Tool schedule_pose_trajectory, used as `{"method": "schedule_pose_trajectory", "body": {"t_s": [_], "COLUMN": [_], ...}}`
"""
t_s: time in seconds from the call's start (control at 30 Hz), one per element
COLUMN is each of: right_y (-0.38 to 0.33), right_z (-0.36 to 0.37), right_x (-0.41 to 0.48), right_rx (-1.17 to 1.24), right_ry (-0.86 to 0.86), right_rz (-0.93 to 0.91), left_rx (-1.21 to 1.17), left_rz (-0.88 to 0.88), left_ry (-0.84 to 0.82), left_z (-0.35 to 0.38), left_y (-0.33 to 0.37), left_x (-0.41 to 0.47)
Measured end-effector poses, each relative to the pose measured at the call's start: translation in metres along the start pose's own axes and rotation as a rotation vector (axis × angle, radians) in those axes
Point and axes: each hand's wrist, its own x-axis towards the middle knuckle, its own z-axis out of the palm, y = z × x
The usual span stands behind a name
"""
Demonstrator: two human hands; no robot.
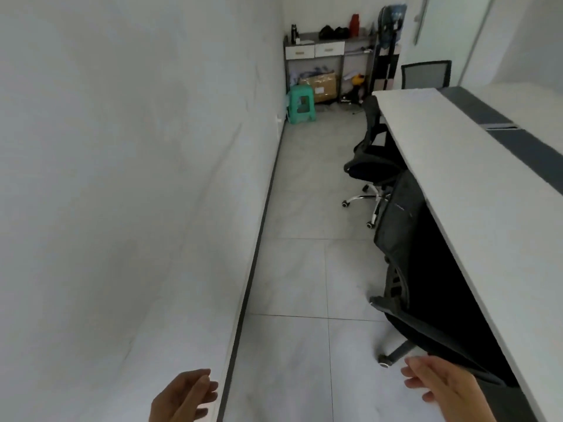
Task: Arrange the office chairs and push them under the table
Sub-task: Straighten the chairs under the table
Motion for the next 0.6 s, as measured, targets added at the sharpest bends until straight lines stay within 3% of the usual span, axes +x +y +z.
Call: {"method": "schedule_pose_trajectory", "body": {"t_s": [0.37,0.6], "right_y": [-0.041,-0.113], "right_z": [0.012,0.019], "right_x": [0.152,0.326], "right_rx": [-0.018,-0.305], "right_ry": [0.291,0.411], "right_rz": [0.097,0.068], "left_rx": [0.149,0.21], "left_rz": [0.021,0.049], "left_ry": [-0.331,-0.393], "left_z": [0.119,0.198], "left_y": [0.1,0.171], "left_x": [0.21,0.319]}}
